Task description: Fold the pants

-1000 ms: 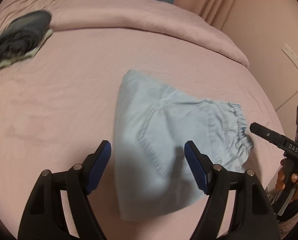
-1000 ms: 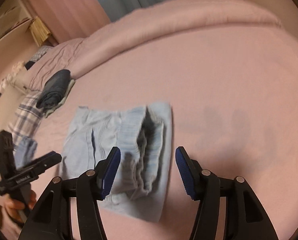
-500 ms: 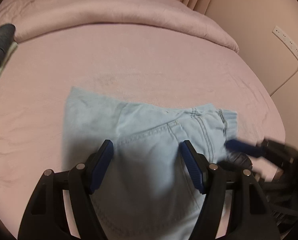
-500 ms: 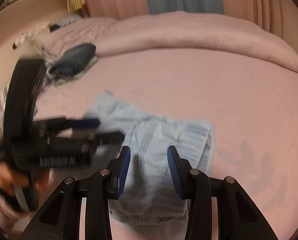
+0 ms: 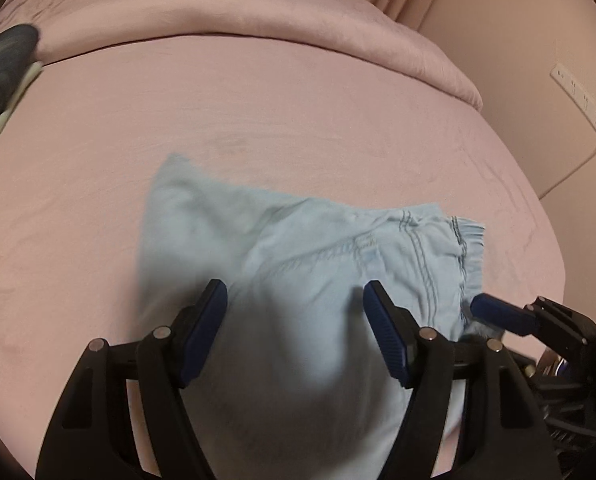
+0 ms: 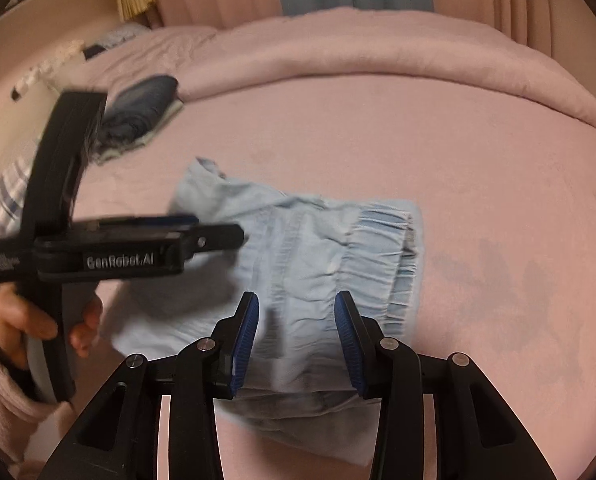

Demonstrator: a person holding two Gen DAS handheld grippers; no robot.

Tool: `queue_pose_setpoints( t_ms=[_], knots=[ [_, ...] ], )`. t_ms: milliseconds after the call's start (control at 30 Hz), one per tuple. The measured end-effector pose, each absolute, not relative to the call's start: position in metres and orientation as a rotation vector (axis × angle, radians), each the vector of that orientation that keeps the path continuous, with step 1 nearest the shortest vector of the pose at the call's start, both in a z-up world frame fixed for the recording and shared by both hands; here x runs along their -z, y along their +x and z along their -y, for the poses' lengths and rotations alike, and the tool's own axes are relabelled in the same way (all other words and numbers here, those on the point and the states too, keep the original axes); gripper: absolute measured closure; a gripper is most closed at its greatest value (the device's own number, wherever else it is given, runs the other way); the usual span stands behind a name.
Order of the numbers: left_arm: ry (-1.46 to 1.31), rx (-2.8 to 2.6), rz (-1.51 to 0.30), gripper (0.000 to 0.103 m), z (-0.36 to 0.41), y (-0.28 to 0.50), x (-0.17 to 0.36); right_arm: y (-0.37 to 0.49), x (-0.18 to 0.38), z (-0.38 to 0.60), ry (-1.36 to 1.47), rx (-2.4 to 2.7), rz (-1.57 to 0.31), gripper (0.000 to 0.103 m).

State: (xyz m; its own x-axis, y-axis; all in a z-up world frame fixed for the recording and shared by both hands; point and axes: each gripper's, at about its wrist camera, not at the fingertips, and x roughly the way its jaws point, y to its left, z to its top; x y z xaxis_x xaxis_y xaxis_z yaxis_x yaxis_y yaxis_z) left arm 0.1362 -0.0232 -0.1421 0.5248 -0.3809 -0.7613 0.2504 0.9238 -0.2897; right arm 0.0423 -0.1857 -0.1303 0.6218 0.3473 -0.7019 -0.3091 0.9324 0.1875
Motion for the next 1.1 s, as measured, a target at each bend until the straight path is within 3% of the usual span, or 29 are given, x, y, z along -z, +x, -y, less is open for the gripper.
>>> queue_pose_setpoints(
  t_ms=[200,300,633,1100],
  knots=[
    [-0.154,0.323,-0.91,0.035,-0.001,0.096,0.142,0.028,0.132,0.175,0.048,-0.421,-0.784,0.061],
    [-0.118,0.317,-0.946,0.043,0.001,0.082,0.157,0.026,0.138,0.166,0.026,-0.43,-0.796,0.061],
    [-0.129,0.307,-0.95,0.042,-0.007,0.058,0.169,0.017,0.163,0.165,-0.011,-0.426,-0.826,0.061],
    [-0.393,0.322,-1.01,0.045,-0.04,0.06,0.163,0.014,0.166,0.18,0.045,-0.469,-0.807,0.061]
  ],
)
